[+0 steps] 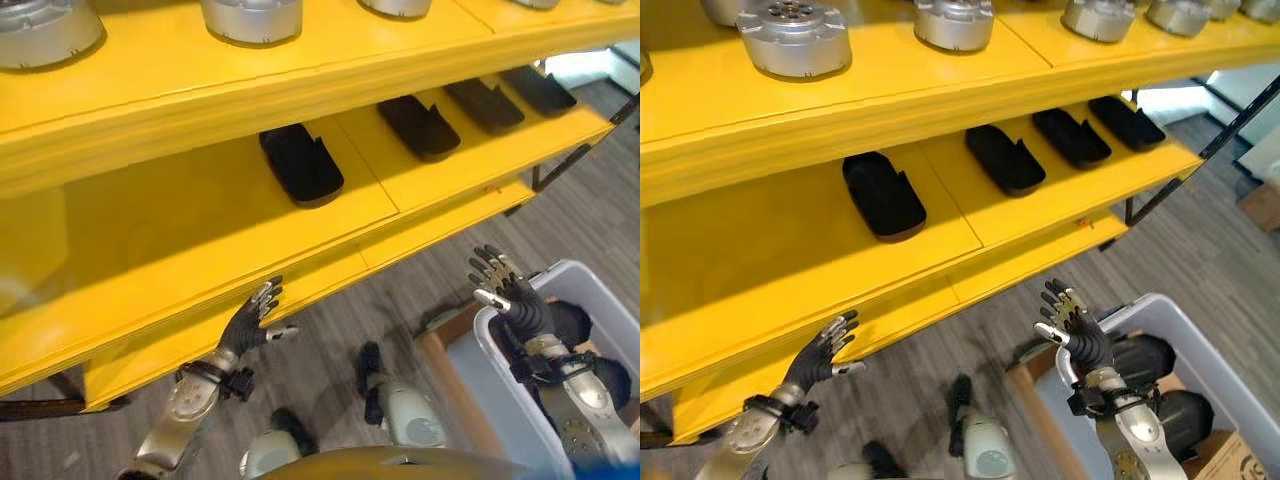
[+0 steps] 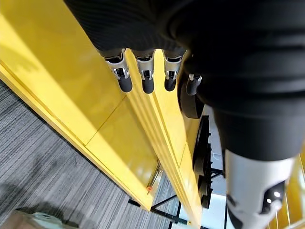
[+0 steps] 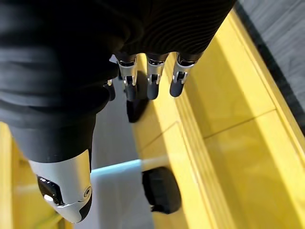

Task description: Move parts from the plastic box to the shelf.

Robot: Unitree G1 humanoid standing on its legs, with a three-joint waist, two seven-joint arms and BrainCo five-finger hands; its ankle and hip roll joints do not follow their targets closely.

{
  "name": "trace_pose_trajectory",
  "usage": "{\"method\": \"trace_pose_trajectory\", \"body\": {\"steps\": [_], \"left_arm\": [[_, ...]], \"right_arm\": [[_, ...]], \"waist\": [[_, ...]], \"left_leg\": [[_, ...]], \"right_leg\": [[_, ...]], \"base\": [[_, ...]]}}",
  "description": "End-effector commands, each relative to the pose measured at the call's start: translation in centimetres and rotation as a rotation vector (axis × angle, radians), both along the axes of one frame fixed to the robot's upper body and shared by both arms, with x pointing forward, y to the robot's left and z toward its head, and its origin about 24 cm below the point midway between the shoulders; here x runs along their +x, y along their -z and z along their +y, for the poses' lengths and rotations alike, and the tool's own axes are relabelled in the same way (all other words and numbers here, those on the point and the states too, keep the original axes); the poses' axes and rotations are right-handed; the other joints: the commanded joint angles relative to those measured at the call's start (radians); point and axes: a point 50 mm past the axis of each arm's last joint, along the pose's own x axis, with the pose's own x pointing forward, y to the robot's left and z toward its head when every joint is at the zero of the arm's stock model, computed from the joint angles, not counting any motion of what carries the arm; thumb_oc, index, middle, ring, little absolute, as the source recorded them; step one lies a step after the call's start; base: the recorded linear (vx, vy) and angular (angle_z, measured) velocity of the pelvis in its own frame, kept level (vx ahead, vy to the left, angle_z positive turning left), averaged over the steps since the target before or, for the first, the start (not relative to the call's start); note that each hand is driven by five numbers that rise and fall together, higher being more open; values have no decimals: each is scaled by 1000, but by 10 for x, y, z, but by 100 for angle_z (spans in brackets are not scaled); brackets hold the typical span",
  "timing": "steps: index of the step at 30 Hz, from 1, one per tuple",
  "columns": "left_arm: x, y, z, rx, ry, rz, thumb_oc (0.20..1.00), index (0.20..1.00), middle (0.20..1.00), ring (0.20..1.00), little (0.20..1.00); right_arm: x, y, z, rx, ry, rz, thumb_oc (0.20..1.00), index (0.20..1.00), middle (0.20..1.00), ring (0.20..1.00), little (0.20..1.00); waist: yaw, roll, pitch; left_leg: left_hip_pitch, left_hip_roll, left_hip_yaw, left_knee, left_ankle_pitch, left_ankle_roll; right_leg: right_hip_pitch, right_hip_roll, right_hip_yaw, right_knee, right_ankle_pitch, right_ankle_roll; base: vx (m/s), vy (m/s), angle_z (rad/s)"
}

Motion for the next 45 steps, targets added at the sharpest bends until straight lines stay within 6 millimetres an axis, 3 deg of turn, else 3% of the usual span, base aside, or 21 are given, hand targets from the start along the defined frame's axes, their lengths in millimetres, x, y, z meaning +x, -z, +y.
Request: {"method": "trace_pose_trajectory", "body": {"steps": [1, 3, 5, 6, 8, 13, 18, 21, 24, 26, 28, 29, 30, 32, 45], "left_arm": [[4, -20, 3, -24, -15, -123, 1000, 1000, 1000, 1000, 1000], [2, -19, 4, -26, -10, -121, 1000, 1000, 1000, 1000, 1000], [-4, -14, 7, -49, -19, -116, 1000, 1000, 1000, 1000, 1000], [-5, -13, 8, -60, -28, -112, 1000, 1000, 1000, 1000, 1000], [-7, -11, 8, -85, -93, -123, 1000, 1000, 1000, 1000, 1000], [-4, -7, -3, -221, -219, -144, 1000, 1000, 1000, 1000, 1000], [1, -6, -17, -247, -147, -138, 1000, 1000, 1000, 1000, 1000], [5, -9, -30, -220, -49, -146, 1000, 1000, 1000, 1000, 1000], [14, -16, -40, -235, -28, -184, 1000, 1000, 1000, 1000, 1000], [29, -27, -46, -247, -23, -213, 1000, 1000, 1000, 1000, 1000], [34, -31, -48, -255, -24, -222, 1000, 1000, 1000, 1000, 1000], [35, -32, -50, -259, -32, -224, 1000, 1000, 1000, 1000, 1000], [35, -32, -50, -259, -31, -225, 1000, 1000, 1000, 1000, 1000], [36, -34, -49, -250, -30, -231, 1000, 1000, 1000, 1000, 1000], [38, -40, -36, -188, 22, -245, 1000, 1000, 1000, 1000, 1000]], "right_arm": [[21, -39, -11, 6, 52, -200, 1000, 1000, 1000, 1000, 1000], [24, -40, -9, 11, 39, -194, 1000, 1000, 1000, 1000, 1000], [31, -31, 4, 115, -2, -108, 1000, 1000, 1000, 1000, 1000], [33, -29, 9, 106, -18, -100, 1000, 1000, 1000, 1000, 1000], [36, -27, 24, 57, -104, -72, 1000, 1000, 1000, 1000, 1000], [46, -35, 25, -58, -155, -84, 1000, 1000, 1000, 1000, 1000], [58, -43, 17, -146, -107, -97, 1000, 1000, 1000, 1000, 1000], [64, -36, 15, -148, -7, -43, 1000, 1000, 1000, 1000, 1000], [66, -19, 25, -145, -4, -2, 1000, 1000, 1000, 1000, 1000], [64, -10, 38, -139, -17, 33, 1000, 1000, 1000, 1000, 1000], [63, -6, 43, -138, -30, 54, 1000, 1000, 1000, 1000, 1000], [61, -1, 48, -146, -46, 68, 1000, 1000, 1000, 1000, 1000], [60, 1, 49, -145, -47, 71, 1000, 1000, 1000, 1000, 1000], [59, 4, 52, -138, -58, 81, 1000, 1000, 1000, 1000, 1000], [46, 15, 55, -102, -67, 113, 1000, 1000, 1000, 1000, 1000]], "waist": [[41, -1, 2], [49, 2, -4], [74, 5, -19], [81, 2, -20], [105, -22, -25], [68, -30, -17], [58, -34, -29], [60, -31, -47], [70, -17, -50], [41, -3, -46], [35, 4, -42], [40, 8, -34], [41, 9, -32], [34, 5, -29], [22, -3, -26]], "left_leg": [[-16, -65, -222, -63, 31, 25], [-27, -64, -225, -48, 26, 35], [-52, -47, -226, -11, 26, 44], [-55, -37, -229, 0, 27, 41], [-80, 60, -187, 77, 33, -5], [-57, 184, -185, 141, 55, -75], [-61, 247, -233, 207, 140, -135], [-59, 260, -260, 194, 179, -161], [-75, 198, -325, 145, 180, -153], [-89, 118, -271, 107, 148, -134], [-118, 87, -253, 76, 161, -128], [-161, 84, -271, 64, 209, -130], [-171, 86, -279, 65, 221, -132], [-159, 87, -254, 73, 177, -111], [-72, -1, -199, 35, 61, -49]], "right_leg": [[95, -65, 56, 76, -198, 94], [100, -73, 58, 111, -224, 85], [124, -90, 58, 162, -280, 71], [133, -89, 59, 153, -278, 70], [209, -85, -20, -5, -228, 65], [204, -23, 31, -95, -177, 21], [214, 23, 66, -157, -165, -16], [215, 34, 68, -174, -166, -28], [207, 42, 94, -165, -176, -30], [223, 52, 102, -203, -154, -16], [231, 57, 104, -215, -142, -11], [239, 65, 112, -210, -140, -17], [240, 68, 116, -206, -142, -19], [238, 63, 112, -195, -146, -21], [253, 34, 101, -175, -154, 6]], "base": [[-108, -44, -37], [-96, -72, -121], [-177, -272, -155], [-174, -575, -136], [-177, -667, -155], [-114, -583, -201], [41, -482, -72], [66, -289, -21], [50, -103, -18], [104, -53, -95], [122, 12, -15], [124, 27, -3], [112, 28, -42], [61, 65, -64], [93, 118, -16]]}}
